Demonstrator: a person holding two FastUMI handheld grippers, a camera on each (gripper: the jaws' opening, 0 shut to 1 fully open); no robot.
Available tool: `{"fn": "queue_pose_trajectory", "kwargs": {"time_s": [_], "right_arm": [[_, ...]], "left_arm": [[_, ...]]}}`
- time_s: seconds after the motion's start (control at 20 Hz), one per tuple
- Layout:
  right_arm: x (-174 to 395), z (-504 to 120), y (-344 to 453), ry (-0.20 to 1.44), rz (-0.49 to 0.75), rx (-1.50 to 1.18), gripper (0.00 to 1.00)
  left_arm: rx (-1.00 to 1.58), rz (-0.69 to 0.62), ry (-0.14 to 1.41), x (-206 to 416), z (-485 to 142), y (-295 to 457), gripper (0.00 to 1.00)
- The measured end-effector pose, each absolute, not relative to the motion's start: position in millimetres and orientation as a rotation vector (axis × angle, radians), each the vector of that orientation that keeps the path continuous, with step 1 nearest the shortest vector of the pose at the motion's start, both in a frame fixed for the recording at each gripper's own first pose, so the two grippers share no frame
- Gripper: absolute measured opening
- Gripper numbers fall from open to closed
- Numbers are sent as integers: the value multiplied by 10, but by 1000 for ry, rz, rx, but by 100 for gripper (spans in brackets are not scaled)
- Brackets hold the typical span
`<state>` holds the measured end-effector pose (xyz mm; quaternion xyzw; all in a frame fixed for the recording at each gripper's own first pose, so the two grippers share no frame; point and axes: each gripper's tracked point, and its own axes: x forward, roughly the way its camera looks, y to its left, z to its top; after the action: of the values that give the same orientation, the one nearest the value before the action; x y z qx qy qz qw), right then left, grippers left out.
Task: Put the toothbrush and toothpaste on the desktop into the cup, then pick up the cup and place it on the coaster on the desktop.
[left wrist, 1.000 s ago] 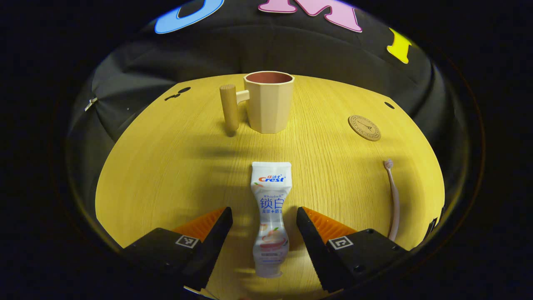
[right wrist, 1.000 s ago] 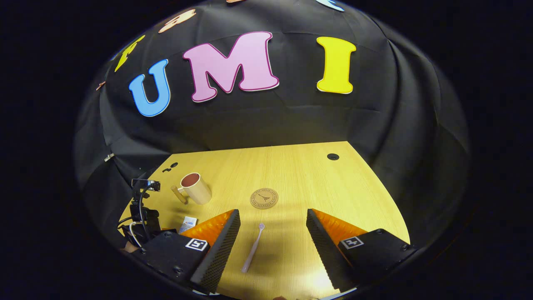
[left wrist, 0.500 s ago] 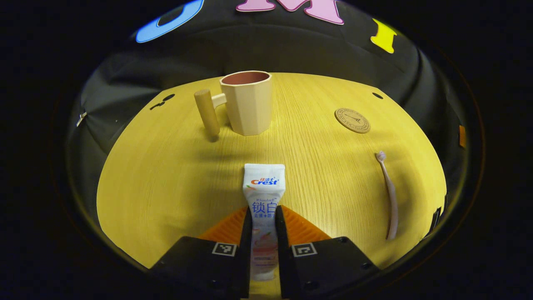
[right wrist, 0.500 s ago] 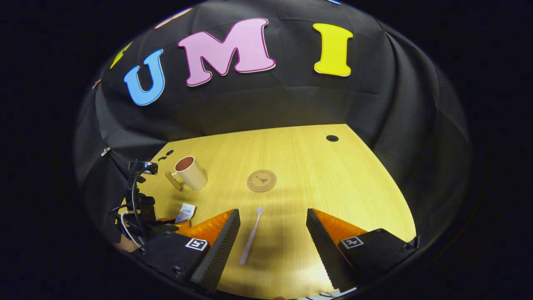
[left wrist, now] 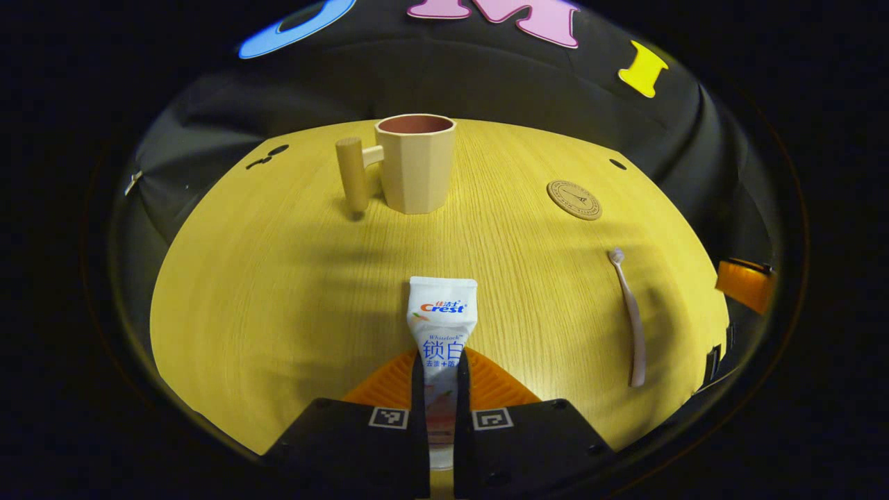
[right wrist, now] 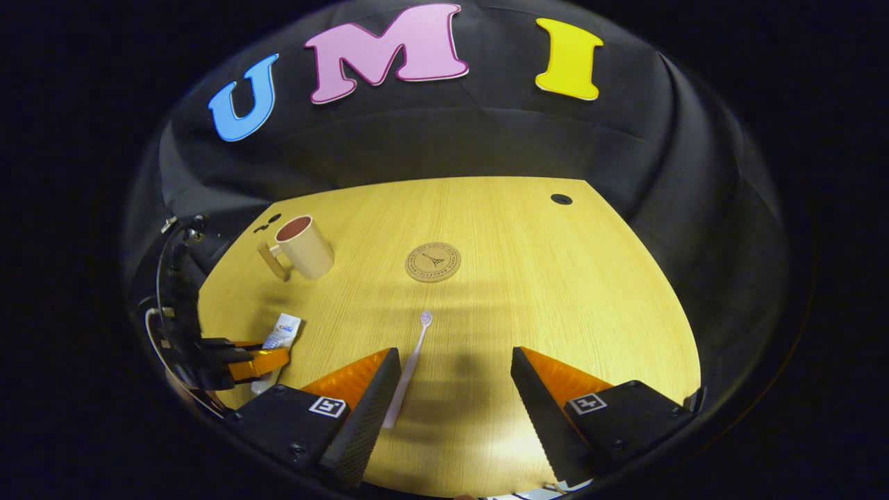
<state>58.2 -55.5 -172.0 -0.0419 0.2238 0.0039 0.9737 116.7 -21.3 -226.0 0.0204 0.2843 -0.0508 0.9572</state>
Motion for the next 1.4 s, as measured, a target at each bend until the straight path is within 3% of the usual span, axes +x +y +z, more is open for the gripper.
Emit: {"fn": "queue_pose_trajectory", "kwargs": {"time_s": [0.35,0.4,0.5,0.8,0.85,0.95,1.15,1.25,1.3,1.35,1.4], "right_arm": [[775,-2196,-353,577,5,-97,99],[792,-2273,-332,598,3,-104,99],[836,-2384,-305,627,-3,-109,99],[934,-2587,-315,678,-59,-136,99],[955,-2622,-322,687,-72,-136,98],[954,-2652,-322,707,-103,-106,98],[950,-2702,-255,722,-130,-63,95],[946,-2695,-231,724,-132,-61,74],[947,-2695,-216,730,-130,-59,39],[953,-2687,-207,728,-128,-67,47],[960,-2692,-220,725,-137,-66,32]], "left_arm": [[-16,-172,483,662,-1826,-244,19],[-34,-174,477,577,-1796,-236,24],[-55,-173,465,439,-1761,-196,19],[-35,-144,462,207,-1794,86,19],[-42,-142,460,185,-1782,119,24],[-52,-141,454,150,-1753,172,19],[-55,-148,439,116,-1701,223,19],[-60,-155,441,87,-1705,225,19],[-65,-160,442,77,-1711,218,19],[-67,-165,441,59,-1712,209,19],[-64,-170,441,44,-1736,209,19]]}}
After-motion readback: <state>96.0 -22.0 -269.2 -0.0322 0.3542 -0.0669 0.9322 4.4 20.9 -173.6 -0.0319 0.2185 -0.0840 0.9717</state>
